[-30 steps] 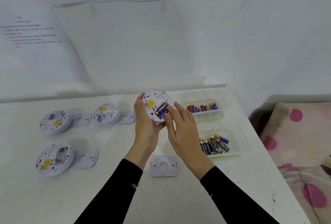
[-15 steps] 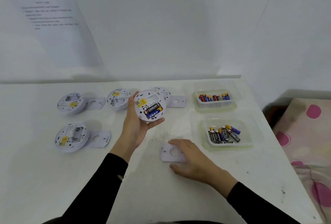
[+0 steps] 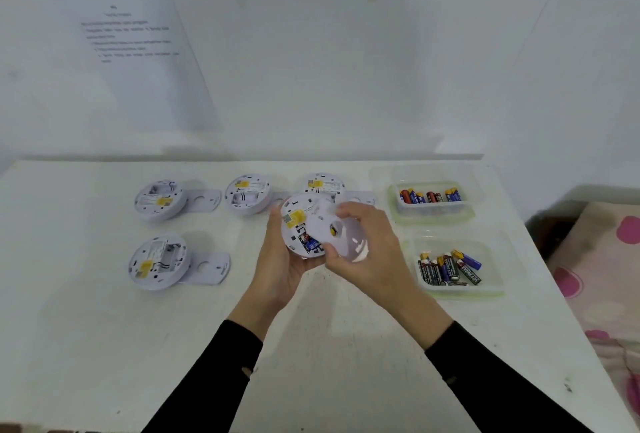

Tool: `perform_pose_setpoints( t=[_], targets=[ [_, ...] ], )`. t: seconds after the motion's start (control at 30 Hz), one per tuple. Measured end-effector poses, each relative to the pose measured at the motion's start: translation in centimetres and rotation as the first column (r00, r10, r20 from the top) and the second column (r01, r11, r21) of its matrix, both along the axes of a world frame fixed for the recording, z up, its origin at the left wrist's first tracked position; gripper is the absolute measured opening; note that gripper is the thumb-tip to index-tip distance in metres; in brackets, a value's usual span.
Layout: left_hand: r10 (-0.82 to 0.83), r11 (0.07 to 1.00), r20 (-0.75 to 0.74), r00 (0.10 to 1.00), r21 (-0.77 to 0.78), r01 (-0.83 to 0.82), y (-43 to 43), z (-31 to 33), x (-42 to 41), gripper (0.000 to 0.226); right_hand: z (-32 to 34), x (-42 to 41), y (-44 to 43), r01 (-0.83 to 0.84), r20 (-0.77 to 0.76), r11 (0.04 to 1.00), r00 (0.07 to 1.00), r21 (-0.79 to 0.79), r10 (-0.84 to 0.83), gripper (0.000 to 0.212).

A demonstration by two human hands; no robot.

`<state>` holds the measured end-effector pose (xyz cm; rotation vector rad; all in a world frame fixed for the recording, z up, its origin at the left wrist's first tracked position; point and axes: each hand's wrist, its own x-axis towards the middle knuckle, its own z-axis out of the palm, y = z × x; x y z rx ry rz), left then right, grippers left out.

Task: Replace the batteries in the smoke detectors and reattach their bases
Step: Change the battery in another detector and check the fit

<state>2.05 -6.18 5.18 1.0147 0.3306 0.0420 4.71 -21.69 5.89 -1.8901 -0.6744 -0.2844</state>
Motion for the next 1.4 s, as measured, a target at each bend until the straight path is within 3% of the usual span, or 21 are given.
perform_pose_setpoints(
  t=[0.23,0.33,0.43,0.5,0.57,0.63,0.7,0.93,1.2,1.4],
  targets=[
    [-0.025,0.994,0.061,0.998,-0.100,0.031,-1.1,0.4,0.4,0.052,-0.2,1.6,1.9,0.038,0.133,0.994,0.991,-0.102,-0.024,0.037],
    [-0.020,0.998,0.084,0.996,-0.059,0.025,-1.2,0.3,0.3,0.054,-0.1,1.9,2.2,0.060,0.139,0.991,0.989,-0.116,-0.044,0.039],
    [-0.002,1.000,0.121,0.993,-0.018,0.004,-1.3,0.1,0.0,0.042,0.4,1.8,2.2,0.030,0.075,0.995,0.997,-0.096,-0.023,0.039],
    [0.006,1.000,0.125,0.992,-0.027,-0.002,-1.3,0.2,0.0,0.041,1.0,1.9,1.9,0.028,-0.086,0.999,0.996,0.019,-0.026,0.034],
    [0.019,0.999,0.122,0.992,-0.041,-0.014,-1.1,0.3,0.1,0.042,1.5,2.5,1.4,0.070,-0.328,0.986,0.944,0.149,-0.017,0.028],
    [0.035,0.999,0.107,0.994,-0.030,-0.032,-1.1,0.5,0.1,0.042,1.8,3.4,1.0,0.062,-0.559,0.969,0.824,0.241,0.086,0.024],
    [0.032,0.999,0.108,0.994,-0.014,-0.031,-1.1,0.7,0.0,0.040,1.7,3.9,0.7,0.035,-0.668,0.950,0.719,0.310,0.192,0.019],
    [0.037,0.999,0.096,0.995,-0.027,-0.034,-1.2,0.8,0.4,0.037,1.7,4.7,0.3,0.096,-0.774,0.873,0.515,0.478,0.368,0.029],
    [0.111,0.994,0.074,0.991,-0.020,-0.109,-1.1,-0.1,1.1,0.049,1.5,5.5,0.1,0.056,-0.831,0.884,0.373,0.465,0.413,0.031],
    [0.133,0.988,0.100,0.986,-0.091,-0.124,-1.1,-0.6,1.5,0.051,1.3,5.5,0.8,0.207,-0.818,0.802,0.288,0.560,0.497,0.030]
  ],
)
